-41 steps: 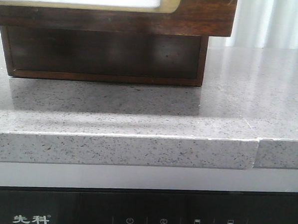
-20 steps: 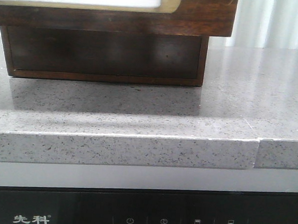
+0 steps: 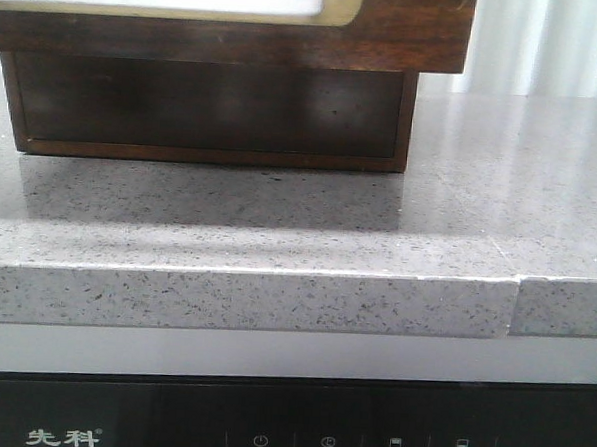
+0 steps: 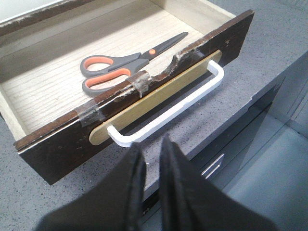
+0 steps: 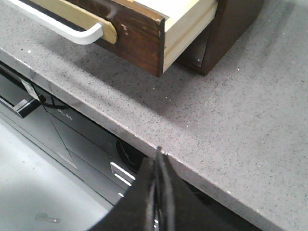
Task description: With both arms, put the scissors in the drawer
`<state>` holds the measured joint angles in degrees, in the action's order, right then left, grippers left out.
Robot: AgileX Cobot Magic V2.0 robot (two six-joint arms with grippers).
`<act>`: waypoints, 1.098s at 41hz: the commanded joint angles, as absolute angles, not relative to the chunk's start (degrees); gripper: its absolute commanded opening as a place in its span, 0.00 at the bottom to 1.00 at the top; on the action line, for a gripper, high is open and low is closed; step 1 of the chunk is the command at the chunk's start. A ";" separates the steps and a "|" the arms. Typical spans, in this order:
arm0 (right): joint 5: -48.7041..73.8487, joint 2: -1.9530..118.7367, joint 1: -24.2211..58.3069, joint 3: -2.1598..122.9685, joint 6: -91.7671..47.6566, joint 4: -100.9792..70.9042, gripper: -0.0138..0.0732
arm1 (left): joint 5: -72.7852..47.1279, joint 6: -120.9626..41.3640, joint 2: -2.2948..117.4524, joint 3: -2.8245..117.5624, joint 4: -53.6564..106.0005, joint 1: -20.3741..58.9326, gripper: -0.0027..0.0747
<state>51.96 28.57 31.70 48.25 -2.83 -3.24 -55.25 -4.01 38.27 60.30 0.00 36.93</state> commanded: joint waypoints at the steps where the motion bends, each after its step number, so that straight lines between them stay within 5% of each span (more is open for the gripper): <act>1: 45.98 28.75 31.54 49.56 -3.04 -2.72 0.08 | -50.93 -3.33 38.32 62.22 0.00 37.47 0.01; 27: 46.02 28.75 31.54 49.56 -3.04 -2.72 0.08 | -50.69 -3.33 38.09 61.82 0.00 36.83 0.01; 45: 46.04 28.75 31.54 49.56 -3.04 -2.72 0.08 | -23.28 -3.33 22.84 36.98 -3.06 12.53 0.01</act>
<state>50.46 28.57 31.70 48.25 -2.83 -3.21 -34.43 -4.01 26.25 41.32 -2.88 15.76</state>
